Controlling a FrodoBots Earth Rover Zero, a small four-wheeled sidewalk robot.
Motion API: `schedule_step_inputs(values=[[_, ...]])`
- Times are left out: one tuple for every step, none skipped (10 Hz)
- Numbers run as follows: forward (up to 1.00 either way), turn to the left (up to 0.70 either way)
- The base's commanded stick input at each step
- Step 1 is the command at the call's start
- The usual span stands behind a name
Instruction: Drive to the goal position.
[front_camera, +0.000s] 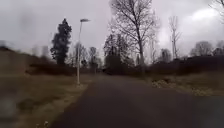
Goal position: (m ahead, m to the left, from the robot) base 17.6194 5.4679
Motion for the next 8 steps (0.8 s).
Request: schedule_step_inputs(values=[[0.7, 0.0], [0.7, 0.0], [0.7, 0.0], [0.7, 0.0], [0.7, 0.0], [0.7, 0.0], [0.7, 0.0], [0.7, 0.0]])
